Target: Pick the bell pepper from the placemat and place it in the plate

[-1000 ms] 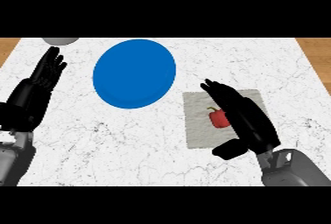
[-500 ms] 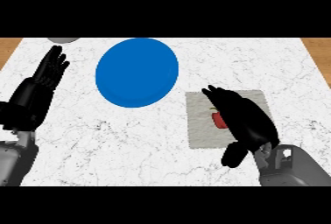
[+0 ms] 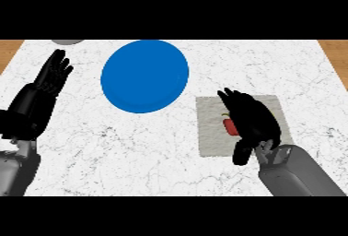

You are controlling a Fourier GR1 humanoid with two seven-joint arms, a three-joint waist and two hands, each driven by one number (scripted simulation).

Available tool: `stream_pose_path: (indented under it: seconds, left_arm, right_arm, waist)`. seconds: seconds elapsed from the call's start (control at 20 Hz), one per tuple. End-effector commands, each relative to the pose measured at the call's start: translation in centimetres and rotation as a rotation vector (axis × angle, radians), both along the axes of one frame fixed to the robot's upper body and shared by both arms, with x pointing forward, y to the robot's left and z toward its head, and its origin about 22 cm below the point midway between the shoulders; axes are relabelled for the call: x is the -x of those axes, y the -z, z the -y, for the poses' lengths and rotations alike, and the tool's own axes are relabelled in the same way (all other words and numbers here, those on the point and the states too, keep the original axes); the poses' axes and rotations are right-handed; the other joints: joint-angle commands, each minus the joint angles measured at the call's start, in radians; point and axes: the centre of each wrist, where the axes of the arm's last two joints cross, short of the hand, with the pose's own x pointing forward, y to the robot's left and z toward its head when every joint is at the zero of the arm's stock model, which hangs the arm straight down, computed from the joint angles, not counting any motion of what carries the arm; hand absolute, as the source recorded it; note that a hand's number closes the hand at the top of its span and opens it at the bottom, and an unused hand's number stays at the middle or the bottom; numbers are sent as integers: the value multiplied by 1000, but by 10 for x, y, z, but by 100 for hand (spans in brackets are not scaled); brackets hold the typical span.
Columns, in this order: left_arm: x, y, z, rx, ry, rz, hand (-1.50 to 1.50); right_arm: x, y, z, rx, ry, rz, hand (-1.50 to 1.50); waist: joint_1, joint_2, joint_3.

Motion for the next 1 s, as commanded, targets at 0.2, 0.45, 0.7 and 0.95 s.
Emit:
stream_pose_path:
  seconds: [0.2, 0.45, 0.7, 0.95]
  left_arm:
    - [4, -10, 13, -7, 1, -1, 0]
    - [11, 0, 1, -12, -14, 4, 0]
    - [-10, -14, 3, 0, 8, 22, 0]
    - [0, 8, 14, -11, 4, 5, 0]
  right_arm:
    - [-22, 16, 9, 24, 34, -46, -150]
    - [-20, 50, 28, 26, 23, -79, -150]
    - [-22, 62, 28, 52, 36, -109, -150]
    - [-29, 89, 27, 139, 41, -101, -150]
  waist:
    - [1, 0, 0]
    - [1, 0, 0]
    - [-3, 0, 0]
    - [1, 1, 0]
